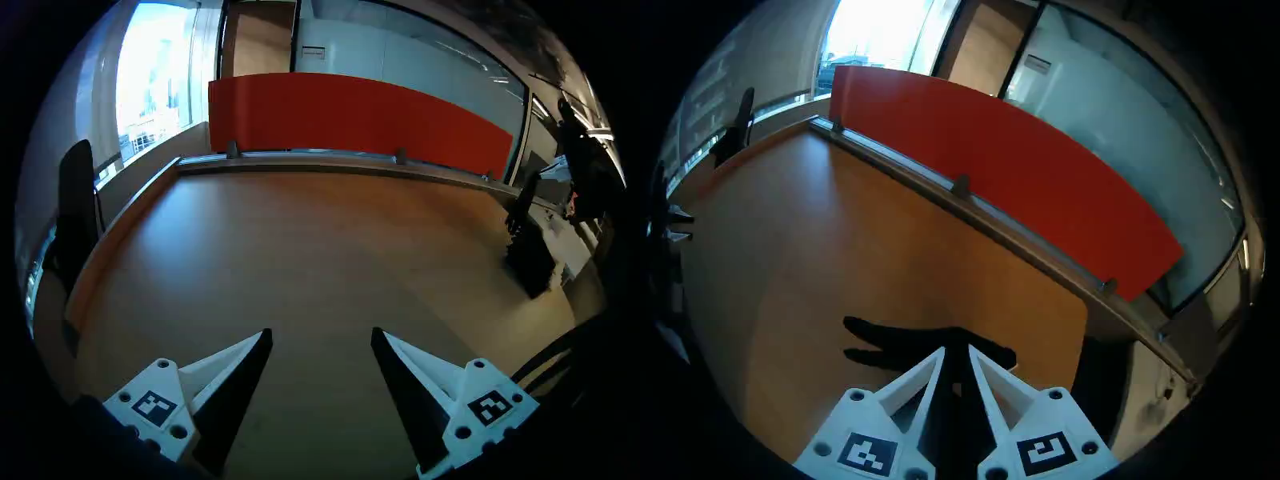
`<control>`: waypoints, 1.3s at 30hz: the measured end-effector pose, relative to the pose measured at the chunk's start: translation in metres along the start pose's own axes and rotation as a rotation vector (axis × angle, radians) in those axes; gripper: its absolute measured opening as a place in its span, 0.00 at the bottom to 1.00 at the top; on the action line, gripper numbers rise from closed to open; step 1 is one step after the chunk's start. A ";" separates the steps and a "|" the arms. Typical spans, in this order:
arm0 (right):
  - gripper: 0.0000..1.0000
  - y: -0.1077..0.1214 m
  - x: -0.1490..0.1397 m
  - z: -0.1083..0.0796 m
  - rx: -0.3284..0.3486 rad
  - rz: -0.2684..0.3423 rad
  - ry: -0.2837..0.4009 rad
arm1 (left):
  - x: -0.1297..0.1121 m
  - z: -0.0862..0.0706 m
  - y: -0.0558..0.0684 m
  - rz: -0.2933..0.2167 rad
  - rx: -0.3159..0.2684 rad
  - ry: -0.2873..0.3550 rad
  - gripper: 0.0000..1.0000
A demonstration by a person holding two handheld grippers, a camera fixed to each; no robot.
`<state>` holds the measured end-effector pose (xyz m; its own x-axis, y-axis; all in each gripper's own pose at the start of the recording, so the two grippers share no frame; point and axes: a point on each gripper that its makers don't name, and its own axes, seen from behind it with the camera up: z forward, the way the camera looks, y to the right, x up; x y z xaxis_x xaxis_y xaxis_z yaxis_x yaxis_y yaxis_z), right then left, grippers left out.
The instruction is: Fold towel
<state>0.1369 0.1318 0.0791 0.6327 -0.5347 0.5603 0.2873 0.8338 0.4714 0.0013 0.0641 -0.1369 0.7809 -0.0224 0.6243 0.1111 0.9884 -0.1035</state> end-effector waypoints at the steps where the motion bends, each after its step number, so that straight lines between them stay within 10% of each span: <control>1: 0.05 0.001 -0.003 -0.002 -0.002 0.002 -0.003 | 0.000 0.000 0.001 0.002 -0.002 0.000 0.92; 39: 0.05 -0.013 -0.128 -0.063 -0.024 0.103 -0.103 | 0.003 0.000 0.022 0.046 -0.060 0.007 0.92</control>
<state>0.0978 0.1982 -0.0413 0.5828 -0.4564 0.6724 0.2424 0.8873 0.3923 0.0061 0.0854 -0.1377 0.7900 0.0215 0.6128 0.1115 0.9777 -0.1781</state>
